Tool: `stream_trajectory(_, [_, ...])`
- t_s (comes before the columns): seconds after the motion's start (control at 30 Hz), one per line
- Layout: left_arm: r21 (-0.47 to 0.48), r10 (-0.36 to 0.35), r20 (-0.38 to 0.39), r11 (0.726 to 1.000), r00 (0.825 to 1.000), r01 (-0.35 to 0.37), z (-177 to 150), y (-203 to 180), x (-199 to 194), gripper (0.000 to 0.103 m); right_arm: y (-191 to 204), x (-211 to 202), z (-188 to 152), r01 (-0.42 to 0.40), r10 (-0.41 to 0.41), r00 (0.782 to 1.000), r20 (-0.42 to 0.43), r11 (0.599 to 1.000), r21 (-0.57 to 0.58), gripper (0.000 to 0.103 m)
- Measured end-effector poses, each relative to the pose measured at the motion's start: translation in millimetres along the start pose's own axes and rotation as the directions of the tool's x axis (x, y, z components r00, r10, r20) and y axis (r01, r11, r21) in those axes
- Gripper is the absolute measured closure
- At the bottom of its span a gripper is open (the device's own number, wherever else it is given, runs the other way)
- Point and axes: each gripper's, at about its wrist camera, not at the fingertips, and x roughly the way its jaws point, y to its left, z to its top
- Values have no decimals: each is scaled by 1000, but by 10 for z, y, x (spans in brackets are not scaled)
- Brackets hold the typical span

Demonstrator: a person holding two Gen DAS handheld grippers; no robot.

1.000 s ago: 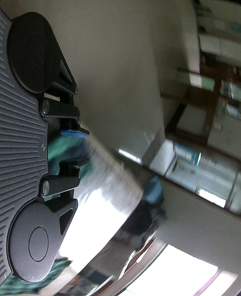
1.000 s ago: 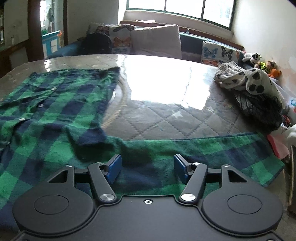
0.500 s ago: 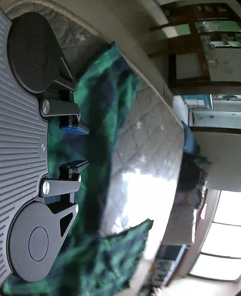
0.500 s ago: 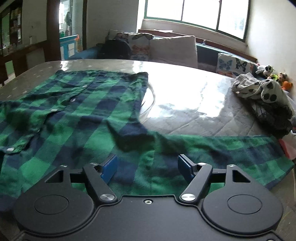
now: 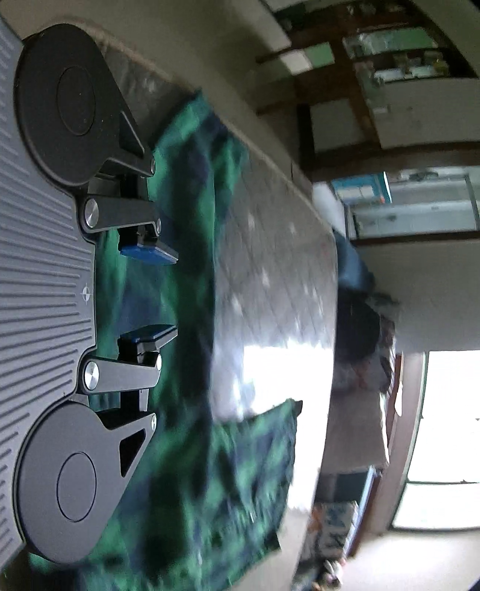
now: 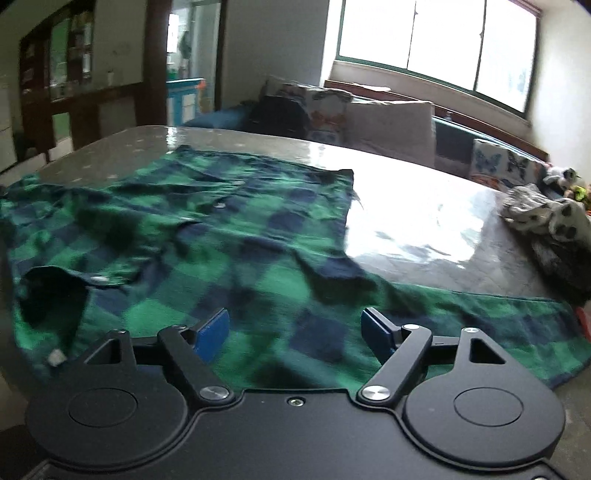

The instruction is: Fold clothes

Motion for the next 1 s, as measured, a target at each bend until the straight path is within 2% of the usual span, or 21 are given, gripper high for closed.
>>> stream_trajectory(0.2, [31, -78, -54, 996, 995, 80, -144, -314, 107, 66, 157, 43, -38, -45, 45, 999, -11, 999, 14, 22])
stream_trajectory(0.37, [62, -80, -101, 994, 992, 86, -276, -421, 180, 66, 170, 41, -114, -58, 59, 998, -29, 998, 36, 22])
stream_trajectory(0.6, [122, -46, -94, 991, 995, 57, -386, -529, 90, 64, 166, 6, -232, -57, 59, 998, -37, 997, 54, 18])
stream_trajectory(0.73, [113, -41, -96, 992, 995, 52, -417, -540, -1, 63, 181, -20, -257, -56, 58, 998, -32, 997, 59, 17])
stream_trajectory(0.87, [66, -71, -86, 995, 994, 77, -378, -558, -123, 63, 168, -82, -253, -55, 56, 998, -14, 996, 75, 17])
stream_trajectory(1.0, [70, -118, -61, 990, 991, 122, -292, -753, -202, 63, 184, -89, -201, -48, 47, 999, 13, 996, 74, 17])
